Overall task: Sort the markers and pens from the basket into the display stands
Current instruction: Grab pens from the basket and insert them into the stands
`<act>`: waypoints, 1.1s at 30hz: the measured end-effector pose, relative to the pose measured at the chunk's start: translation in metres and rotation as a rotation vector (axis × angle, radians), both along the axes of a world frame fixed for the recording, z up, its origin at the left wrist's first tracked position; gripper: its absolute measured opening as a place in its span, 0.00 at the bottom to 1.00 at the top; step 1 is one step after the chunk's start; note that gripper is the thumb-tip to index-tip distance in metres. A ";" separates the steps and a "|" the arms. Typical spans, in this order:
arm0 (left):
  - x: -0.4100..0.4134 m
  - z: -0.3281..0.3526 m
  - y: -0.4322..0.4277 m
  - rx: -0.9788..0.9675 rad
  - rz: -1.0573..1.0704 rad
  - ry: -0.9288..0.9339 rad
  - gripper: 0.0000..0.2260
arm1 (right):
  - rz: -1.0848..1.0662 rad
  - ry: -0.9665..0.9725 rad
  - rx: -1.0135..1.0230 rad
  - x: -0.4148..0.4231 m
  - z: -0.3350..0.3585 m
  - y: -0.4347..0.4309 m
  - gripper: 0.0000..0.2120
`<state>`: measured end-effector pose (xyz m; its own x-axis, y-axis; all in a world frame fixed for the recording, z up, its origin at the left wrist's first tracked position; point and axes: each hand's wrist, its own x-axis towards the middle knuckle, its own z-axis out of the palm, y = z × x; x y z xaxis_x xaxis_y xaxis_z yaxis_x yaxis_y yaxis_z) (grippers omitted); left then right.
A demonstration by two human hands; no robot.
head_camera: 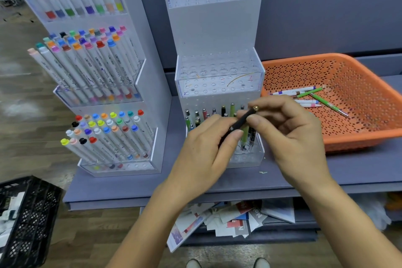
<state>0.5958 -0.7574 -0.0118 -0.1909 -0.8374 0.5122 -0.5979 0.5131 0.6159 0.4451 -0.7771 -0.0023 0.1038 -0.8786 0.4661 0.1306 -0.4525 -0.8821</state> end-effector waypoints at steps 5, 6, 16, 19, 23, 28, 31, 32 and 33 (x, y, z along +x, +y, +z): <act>0.017 -0.016 -0.012 -0.193 0.236 -0.158 0.11 | -0.206 -0.058 -0.066 -0.009 0.003 -0.008 0.16; 0.021 -0.021 -0.014 -0.213 0.290 -0.196 0.11 | -0.243 -0.005 -0.097 -0.011 0.001 -0.009 0.17; 0.023 -0.038 -0.013 -0.167 0.331 -0.188 0.13 | -0.333 0.352 -0.283 -0.009 -0.028 -0.008 0.08; 0.022 -0.040 -0.011 -0.140 0.332 -0.172 0.15 | -0.342 0.451 -0.325 -0.007 -0.035 -0.008 0.08; 0.020 -0.042 -0.009 -0.123 0.335 -0.156 0.15 | -0.289 0.563 -0.401 -0.005 -0.046 -0.010 0.08; 0.018 -0.045 -0.009 -0.135 0.338 -0.121 0.15 | -0.240 0.586 -0.390 -0.002 -0.052 -0.013 0.08; 0.017 -0.045 -0.009 -0.134 0.341 -0.111 0.15 | -0.260 0.577 -0.359 -0.003 -0.054 -0.014 0.07; 0.017 -0.045 -0.009 -0.132 0.341 -0.107 0.15 | -0.259 0.581 -0.360 -0.003 -0.056 -0.014 0.07; 0.017 -0.045 -0.009 -0.132 0.341 -0.104 0.15 | -0.259 0.587 -0.369 -0.003 -0.057 -0.013 0.08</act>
